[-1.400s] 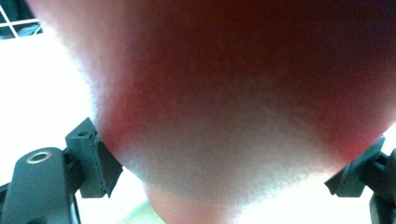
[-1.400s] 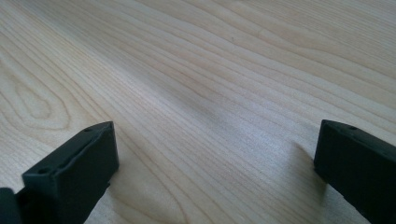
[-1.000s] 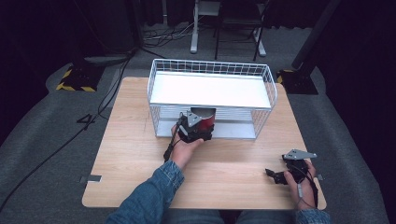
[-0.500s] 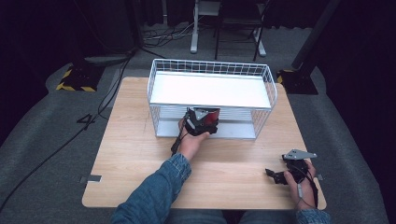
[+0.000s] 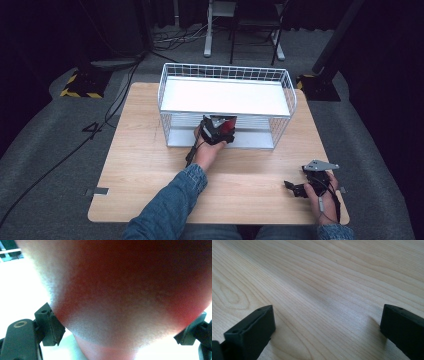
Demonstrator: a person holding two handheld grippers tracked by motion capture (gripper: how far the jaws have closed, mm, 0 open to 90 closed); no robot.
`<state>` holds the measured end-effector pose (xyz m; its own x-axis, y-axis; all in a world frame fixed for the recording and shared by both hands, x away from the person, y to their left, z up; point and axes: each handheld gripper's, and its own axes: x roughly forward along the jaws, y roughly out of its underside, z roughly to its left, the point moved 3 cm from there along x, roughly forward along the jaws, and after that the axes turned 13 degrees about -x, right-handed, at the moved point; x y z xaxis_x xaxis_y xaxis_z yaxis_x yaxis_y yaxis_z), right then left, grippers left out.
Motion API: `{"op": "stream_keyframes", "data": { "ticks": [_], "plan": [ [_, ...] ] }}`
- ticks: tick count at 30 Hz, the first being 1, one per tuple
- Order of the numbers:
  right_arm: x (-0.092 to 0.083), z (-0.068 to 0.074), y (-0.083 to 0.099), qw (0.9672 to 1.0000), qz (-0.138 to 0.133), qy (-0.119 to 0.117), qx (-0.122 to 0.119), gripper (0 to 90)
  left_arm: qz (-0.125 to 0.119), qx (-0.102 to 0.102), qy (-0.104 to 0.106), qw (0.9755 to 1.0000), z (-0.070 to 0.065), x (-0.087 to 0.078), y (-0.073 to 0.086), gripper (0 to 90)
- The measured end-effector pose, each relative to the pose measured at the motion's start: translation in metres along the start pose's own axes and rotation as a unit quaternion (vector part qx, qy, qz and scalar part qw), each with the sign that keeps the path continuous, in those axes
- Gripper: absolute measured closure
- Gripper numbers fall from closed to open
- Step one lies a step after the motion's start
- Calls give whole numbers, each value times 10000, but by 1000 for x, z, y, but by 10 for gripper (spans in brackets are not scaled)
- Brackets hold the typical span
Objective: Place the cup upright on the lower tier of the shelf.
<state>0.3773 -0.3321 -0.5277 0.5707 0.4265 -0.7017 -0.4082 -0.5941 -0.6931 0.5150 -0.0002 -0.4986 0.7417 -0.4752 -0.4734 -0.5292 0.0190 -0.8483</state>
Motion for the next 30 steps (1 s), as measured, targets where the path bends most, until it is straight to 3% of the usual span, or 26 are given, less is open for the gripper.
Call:
{"op": "stream_keyframes", "data": {
  "ticks": [6, 10, 18, 22, 25, 27, 30],
  "plan": [
    [0, 0, 0, 10000, 0, 0, 0, 0, -44, 42, 27, 10000, 0, 1, 0, 152],
    [0, 0, 0, 10000, 0, 1, -2, 0, -61, -51, 86, 9999, 0, -3, 2, 153],
    [0, 0, 0, 10000, 0, -1, 0, 0, -74, -76, -22, 9999, 2, -9, 5, 147],
    [0, 0, 0, 10000, 0, 1, 0, 0, -40, -279, -13, 9996, 5, -6, 6, 96],
    [0, 0, 0, 10000, 0, 0, -2, 0, -20, -149, 65, 9999, 6, -6, 9, 119],
    [0, 0, 0, 10000, 0, 0, -1, 0, 91, 64, -94, 9999, 7, -5, 11, 128],
    [0, 0, 0, 10000, -1, 0, -3, 0, 169, -84, -173, 9997, 8, -5, 11, 72]
  ]
}}
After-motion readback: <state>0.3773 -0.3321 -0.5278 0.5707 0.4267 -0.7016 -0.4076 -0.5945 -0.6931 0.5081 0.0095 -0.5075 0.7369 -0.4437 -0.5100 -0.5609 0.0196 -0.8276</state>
